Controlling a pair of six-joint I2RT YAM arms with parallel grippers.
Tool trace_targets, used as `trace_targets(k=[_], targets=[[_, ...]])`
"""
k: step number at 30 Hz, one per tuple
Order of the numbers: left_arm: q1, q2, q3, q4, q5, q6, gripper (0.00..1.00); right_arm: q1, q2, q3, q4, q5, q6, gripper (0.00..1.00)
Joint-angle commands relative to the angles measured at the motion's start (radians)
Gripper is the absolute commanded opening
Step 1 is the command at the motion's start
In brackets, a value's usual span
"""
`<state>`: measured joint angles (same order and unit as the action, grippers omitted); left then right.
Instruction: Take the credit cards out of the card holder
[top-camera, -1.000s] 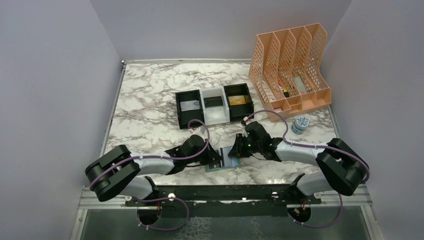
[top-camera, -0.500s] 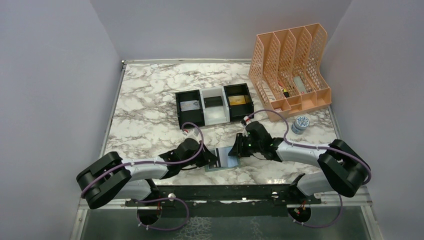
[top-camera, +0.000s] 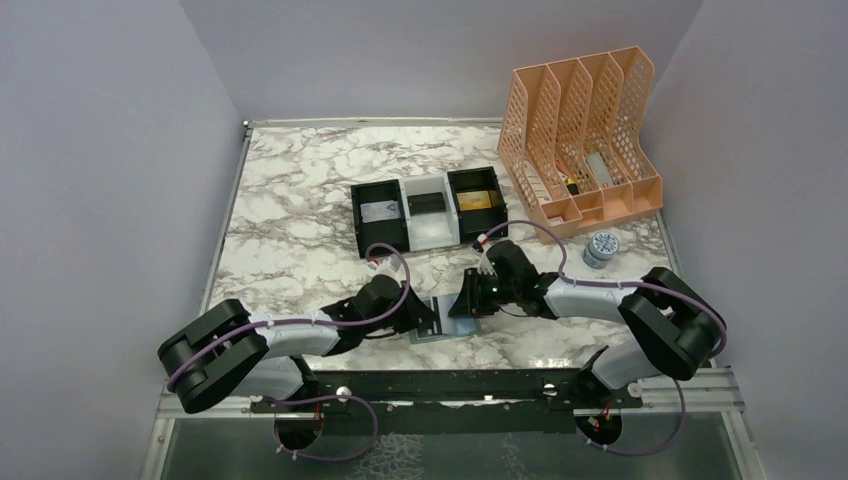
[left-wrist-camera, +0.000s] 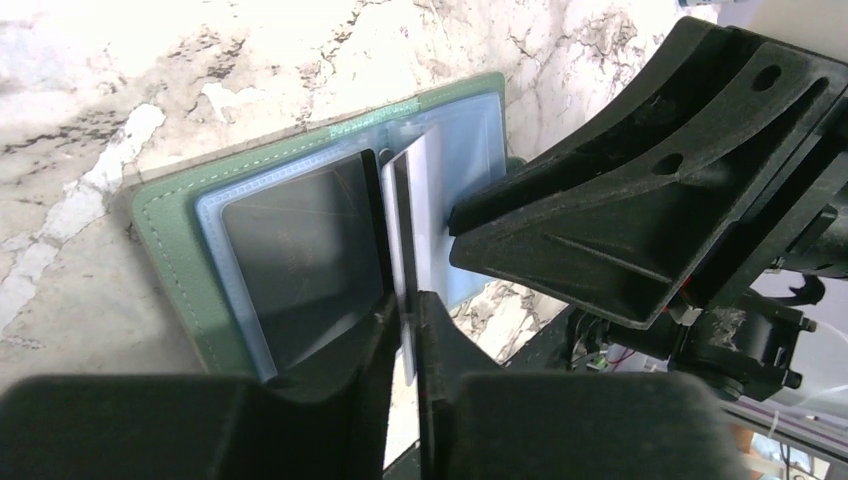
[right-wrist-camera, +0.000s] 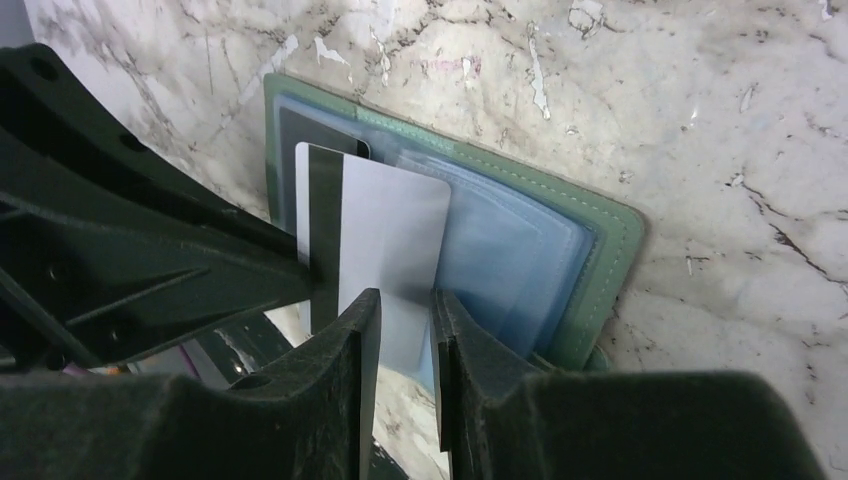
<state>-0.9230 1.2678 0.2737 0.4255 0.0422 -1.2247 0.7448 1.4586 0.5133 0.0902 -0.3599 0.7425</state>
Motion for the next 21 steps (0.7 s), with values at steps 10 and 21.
trace_targets(k=[10,21], targets=[[0.003,0.106,0.088,0.057,0.056,0.05,0.21,0.001,0.031,-0.066,0.037,0.051,0.07,0.26],[0.004,-0.059,0.013,-0.011,-0.038,0.04,0.0,0.001,-0.107,-0.037,0.003,0.09,0.023,0.33]])
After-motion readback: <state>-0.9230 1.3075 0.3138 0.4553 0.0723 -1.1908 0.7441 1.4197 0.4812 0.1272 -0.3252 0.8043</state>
